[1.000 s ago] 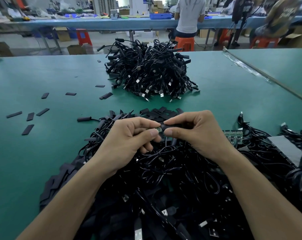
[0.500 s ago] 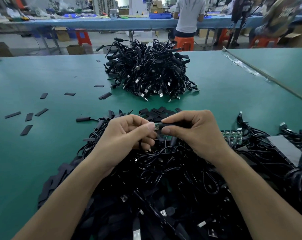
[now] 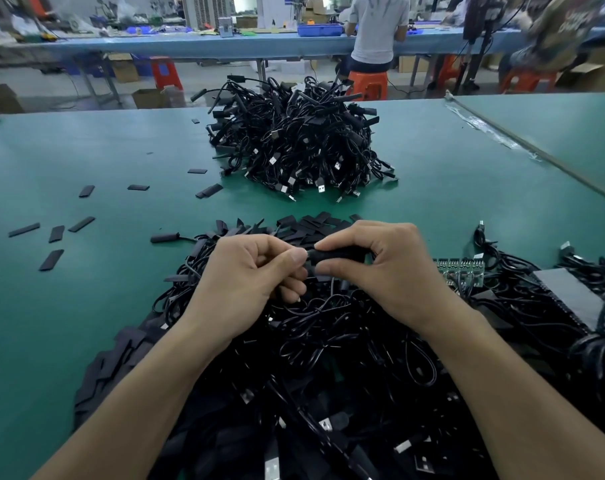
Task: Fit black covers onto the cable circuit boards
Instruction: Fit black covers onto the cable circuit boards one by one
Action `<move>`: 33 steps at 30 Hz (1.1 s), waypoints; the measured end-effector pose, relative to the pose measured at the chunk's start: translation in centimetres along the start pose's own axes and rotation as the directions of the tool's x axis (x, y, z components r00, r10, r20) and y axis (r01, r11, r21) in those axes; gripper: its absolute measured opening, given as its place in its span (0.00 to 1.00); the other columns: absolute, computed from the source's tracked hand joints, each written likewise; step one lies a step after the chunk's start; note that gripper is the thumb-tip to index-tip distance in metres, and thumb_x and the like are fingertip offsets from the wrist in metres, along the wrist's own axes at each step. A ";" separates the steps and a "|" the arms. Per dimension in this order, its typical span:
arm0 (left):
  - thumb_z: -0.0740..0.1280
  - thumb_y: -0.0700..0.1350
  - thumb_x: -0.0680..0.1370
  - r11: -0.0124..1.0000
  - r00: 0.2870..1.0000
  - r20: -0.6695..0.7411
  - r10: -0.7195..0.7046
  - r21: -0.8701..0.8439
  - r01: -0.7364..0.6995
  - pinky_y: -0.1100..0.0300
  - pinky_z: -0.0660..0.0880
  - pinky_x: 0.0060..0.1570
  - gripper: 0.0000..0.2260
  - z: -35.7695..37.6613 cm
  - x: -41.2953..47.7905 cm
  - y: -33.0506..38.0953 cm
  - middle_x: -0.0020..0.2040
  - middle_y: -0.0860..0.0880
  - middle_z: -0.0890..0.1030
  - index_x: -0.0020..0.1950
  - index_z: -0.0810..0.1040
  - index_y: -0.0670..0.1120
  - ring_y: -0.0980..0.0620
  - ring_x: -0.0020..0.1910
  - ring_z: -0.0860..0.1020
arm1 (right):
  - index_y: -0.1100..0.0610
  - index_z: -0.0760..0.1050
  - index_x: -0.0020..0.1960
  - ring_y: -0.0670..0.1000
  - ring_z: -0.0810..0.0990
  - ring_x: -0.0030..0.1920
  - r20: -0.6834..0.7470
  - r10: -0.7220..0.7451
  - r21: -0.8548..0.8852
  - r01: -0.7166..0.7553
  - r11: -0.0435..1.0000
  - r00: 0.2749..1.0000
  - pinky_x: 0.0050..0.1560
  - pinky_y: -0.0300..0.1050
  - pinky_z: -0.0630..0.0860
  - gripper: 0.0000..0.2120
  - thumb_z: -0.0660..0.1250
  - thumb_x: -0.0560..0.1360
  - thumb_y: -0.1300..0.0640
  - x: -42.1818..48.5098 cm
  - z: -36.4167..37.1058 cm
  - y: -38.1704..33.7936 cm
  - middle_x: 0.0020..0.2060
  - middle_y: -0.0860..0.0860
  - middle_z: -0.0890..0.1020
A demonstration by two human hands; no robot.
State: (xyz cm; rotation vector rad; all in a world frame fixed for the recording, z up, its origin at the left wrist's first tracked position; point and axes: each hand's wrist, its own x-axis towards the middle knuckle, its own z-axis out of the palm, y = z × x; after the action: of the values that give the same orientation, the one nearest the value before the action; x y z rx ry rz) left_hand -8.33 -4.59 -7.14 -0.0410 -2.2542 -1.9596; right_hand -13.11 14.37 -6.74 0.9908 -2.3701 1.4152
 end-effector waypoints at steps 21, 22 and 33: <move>0.68 0.38 0.79 0.999 0.999 -0.019 0.031 0.042 -0.030 0.65 0.78 0.32 0.07 0.2 0.0 -0.3 0.34 0.44 0.84 0.42 0.82 0.43 0.49 0.30 0.83 | 0.49 0.83 0.49 0.43 0.81 0.32 -0.240 0.095 0.141 -0.062 0.988 0.966 0.35 0.31 0.76 0.15 0.81 0.65 0.59 0.0 0.5 0.2 0.34 0.46 0.84; 0.69 0.38 0.79 1.000 1.000 -0.021 0.016 0.011 -0.016 0.65 0.78 0.32 0.07 0.2 0.0 -0.3 0.34 0.44 0.84 0.42 0.82 0.42 0.49 0.30 0.83 | 0.49 0.82 0.48 0.47 0.83 0.31 -0.276 0.128 0.186 -0.078 0.979 0.952 0.34 0.36 0.79 0.14 0.81 0.66 0.60 0.0 0.4 0.2 0.34 0.48 0.85; 0.68 0.38 0.79 1.000 0.998 -0.065 -0.015 -0.015 0.014 0.65 0.78 0.31 0.06 0.4 0.0 -0.5 0.34 0.44 0.84 0.42 0.82 0.40 0.50 0.30 0.83 | 0.50 0.85 0.45 0.51 0.84 0.32 -0.208 0.206 0.335 -0.128 0.933 0.956 0.31 0.43 0.80 0.10 0.79 0.67 0.61 0.0 0.9 -0.2 0.37 0.47 0.86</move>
State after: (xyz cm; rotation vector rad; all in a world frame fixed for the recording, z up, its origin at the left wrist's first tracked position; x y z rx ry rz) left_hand -8.43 -4.31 -7.62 0.0371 -2.2064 -1.9550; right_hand -12.87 13.56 -7.07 0.6431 -2.1329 1.9096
